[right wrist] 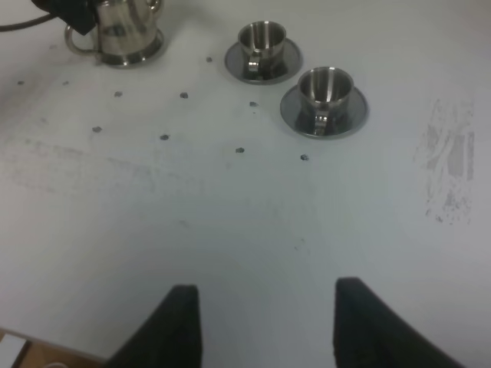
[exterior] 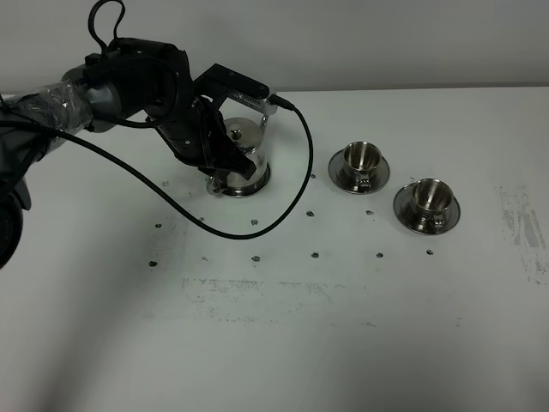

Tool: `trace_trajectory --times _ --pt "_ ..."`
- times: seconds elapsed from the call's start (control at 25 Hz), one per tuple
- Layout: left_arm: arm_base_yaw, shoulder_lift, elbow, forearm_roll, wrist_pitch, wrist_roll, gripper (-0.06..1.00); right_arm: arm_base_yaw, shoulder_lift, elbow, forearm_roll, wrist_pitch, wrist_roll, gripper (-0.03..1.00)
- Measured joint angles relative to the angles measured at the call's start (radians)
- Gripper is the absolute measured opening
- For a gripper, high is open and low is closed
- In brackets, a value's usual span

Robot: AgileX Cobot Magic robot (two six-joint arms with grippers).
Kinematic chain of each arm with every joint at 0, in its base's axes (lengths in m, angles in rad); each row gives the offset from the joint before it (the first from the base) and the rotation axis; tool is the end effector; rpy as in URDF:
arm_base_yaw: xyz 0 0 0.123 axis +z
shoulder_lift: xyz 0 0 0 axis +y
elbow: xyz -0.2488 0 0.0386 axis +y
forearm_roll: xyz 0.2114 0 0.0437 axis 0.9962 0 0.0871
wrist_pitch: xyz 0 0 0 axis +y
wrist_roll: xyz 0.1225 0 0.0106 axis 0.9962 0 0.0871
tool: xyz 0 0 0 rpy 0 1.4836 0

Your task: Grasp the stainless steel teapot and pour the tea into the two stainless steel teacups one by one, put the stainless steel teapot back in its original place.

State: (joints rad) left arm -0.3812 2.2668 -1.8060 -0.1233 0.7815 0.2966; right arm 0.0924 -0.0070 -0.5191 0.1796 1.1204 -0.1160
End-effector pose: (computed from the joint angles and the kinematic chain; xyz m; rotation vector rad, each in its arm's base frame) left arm 0.4116 -0.1765 0.1224 0.8168 2.6011 -0.1678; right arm 0.0163 0.0214 0.2455 -0.2329 2.0574 0.2012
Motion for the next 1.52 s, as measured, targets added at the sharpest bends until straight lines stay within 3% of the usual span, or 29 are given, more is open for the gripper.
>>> trace_trajectory --times 0.76,0.92,1.2,1.52 --pt "0.000 -0.094 0.000 -0.001 0.038 0.084 0.24 0.000 0.000 0.000 0.000 0.000 0.000 0.39" --pt "-0.009 -0.094 -0.050 0.001 0.053 0.105 0.24 0.000 0.000 0.000 0.000 0.000 0.000 0.39" --pt "-0.073 -0.075 -0.206 0.002 0.078 0.143 0.24 0.000 0.000 0.000 0.000 0.000 0.000 0.39" --pt "-0.202 -0.044 -0.231 0.001 0.085 0.194 0.24 0.000 0.000 0.000 0.000 0.000 0.000 0.39"
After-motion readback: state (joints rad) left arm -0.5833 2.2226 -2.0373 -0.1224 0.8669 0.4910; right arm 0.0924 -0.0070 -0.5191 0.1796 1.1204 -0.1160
